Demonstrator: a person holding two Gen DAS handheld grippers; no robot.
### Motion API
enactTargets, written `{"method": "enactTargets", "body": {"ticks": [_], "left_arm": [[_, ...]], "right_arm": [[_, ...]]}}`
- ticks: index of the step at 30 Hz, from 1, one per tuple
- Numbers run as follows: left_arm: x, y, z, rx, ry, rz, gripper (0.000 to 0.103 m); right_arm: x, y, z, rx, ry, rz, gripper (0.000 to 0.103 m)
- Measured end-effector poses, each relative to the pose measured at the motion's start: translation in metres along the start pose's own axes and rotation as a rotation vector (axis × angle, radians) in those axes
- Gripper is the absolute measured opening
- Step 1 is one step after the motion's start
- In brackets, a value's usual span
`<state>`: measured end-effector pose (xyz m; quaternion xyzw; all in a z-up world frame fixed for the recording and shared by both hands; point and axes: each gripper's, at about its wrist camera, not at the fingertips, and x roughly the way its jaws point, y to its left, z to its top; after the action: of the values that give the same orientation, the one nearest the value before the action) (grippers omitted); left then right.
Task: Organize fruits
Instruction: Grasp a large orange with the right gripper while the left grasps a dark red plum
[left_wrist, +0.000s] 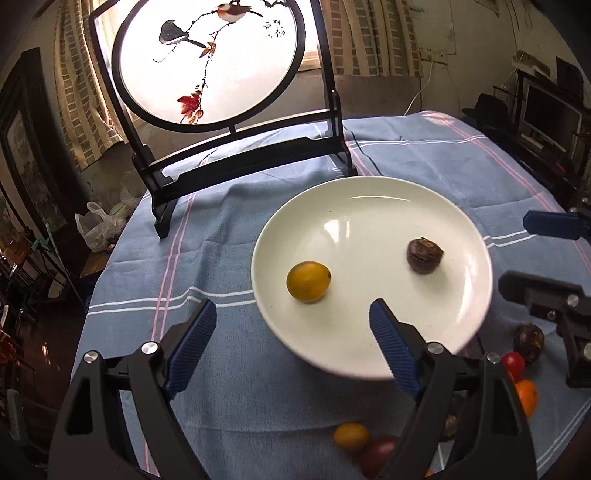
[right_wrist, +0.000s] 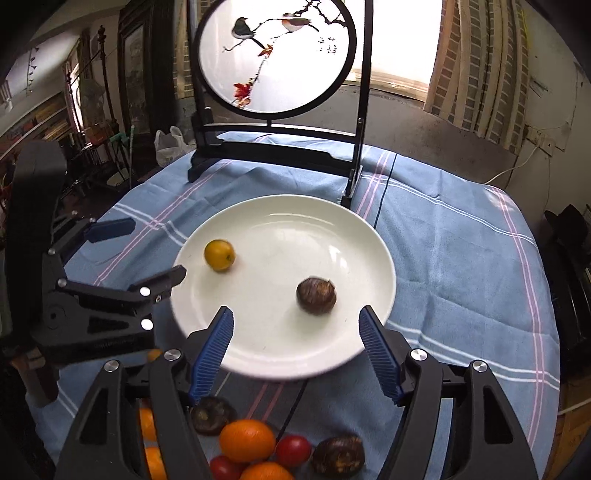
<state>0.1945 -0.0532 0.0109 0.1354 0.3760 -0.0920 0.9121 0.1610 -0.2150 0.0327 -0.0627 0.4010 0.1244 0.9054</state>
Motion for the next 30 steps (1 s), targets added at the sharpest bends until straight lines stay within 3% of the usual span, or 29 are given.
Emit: {"method": "enactTargets", "body": {"ticks": [9, 16, 20, 23, 26, 30], "left_arm": [[-0.082, 0.009, -0.067, 0.021, -0.05, -0.095, 0.088], [-0.104, 0.027, -0.112, -0.004, -0.021, -0.089, 0.088], [-0.104, 0.036, -0.131, -0.013, 0.018, -0.097, 0.088], [-0.105, 0.037, -0.143, -0.004, 0.037, -0.119, 0.088], [-0.104, 0.032, -0.152, 0.016, 0.057, -0.157, 0.088], [-0.102, 0.014, -0.165, 0.079, 0.077, -0.208, 0.088]], "right_arm": [[-0.061, 0.048, -0.083, -0.078, 0.02, 0.15, 0.075], [-0.052, 0.101, -0.142, -0.096, 0.143, 0.285, 0.075], [-0.031, 0.116, -0.152, -0.071, 0.198, 0.308, 0.075], [-0.022, 0.122, -0.149, -0.045, 0.199, 0.335, 0.067], [-0.016, 0.127, -0.15, -0.065, 0.198, 0.333, 0.044], [-0.024, 0.121, -0.154, -0.079, 0.193, 0.343, 0.042]]}}
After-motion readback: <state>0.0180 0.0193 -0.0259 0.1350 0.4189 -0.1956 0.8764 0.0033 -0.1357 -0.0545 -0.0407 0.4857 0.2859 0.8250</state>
